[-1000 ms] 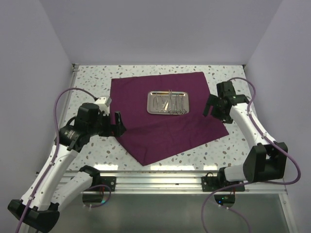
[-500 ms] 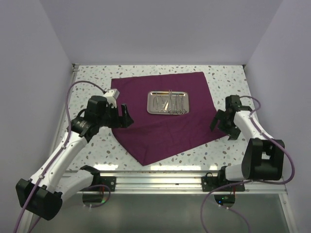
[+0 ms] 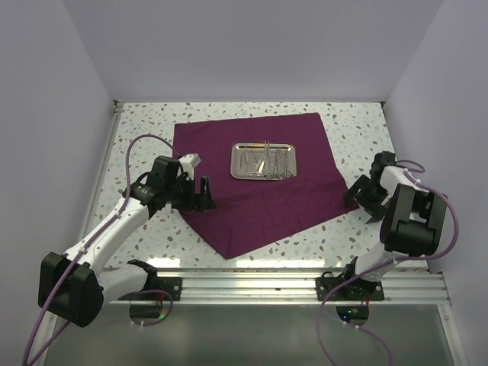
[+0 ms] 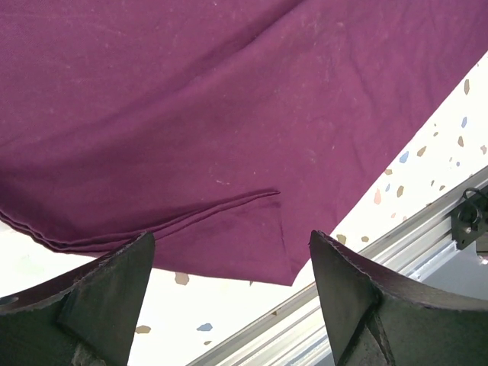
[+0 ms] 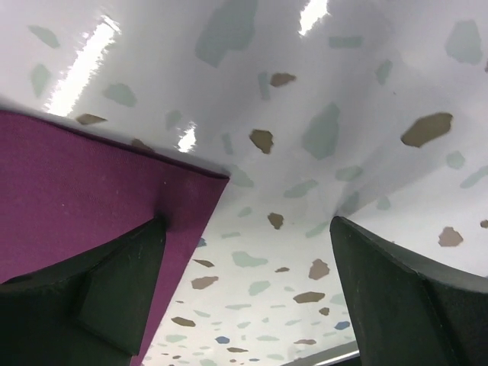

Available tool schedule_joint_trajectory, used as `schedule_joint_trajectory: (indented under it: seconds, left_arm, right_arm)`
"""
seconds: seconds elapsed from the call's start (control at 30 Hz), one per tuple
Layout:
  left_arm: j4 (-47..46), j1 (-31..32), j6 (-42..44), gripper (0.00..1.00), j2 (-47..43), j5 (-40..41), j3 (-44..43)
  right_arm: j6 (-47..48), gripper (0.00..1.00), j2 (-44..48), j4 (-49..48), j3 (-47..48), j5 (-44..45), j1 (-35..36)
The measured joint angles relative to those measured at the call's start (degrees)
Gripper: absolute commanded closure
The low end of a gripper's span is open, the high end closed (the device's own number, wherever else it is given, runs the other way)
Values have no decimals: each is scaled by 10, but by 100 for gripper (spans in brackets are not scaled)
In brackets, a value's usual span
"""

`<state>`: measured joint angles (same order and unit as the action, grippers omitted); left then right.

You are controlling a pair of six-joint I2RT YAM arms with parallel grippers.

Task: Open and lay out the surgical kit
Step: Open the surgical kit at the center of the board.

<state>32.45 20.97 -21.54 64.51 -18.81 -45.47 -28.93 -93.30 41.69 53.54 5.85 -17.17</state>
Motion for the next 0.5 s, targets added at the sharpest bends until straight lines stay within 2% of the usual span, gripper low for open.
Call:
schedule_joint_trajectory:
  seconds: [0.13,0.23,0.27,0.33,0.37,0.43,0.47,0.5]
  left_arm:
    - [-2,0,10,14,2,-4,4]
    - [-11,0,17,14,12,-7,5]
    - [-16,0,18,14,18,-8,7]
    - [-19,0,22,14,29,-11,9]
    - [-21,0,25,14,35,-13,9]
    - [-26,0,29,14,46,-19,10]
    - [-29,0,31,14,51,-21,10]
    - [-31,0,33,14,56,-23,10]
  right_arm:
    - [-5,15,-16,-12,12,-12,0]
    - [-7,30,-18,-13,14,-14,0]
    - [-7,45,-18,-14,14,-14,0]
    - [-6,58,-18,-18,14,-13,0]
    - [-6,70,-19,-20,14,-12,0]
    - [-6,78,-22,-23,15,-11,0]
    - [-6,92,-24,-23,17,-11,0]
    - [-3,98,-28,-23,20,-11,1]
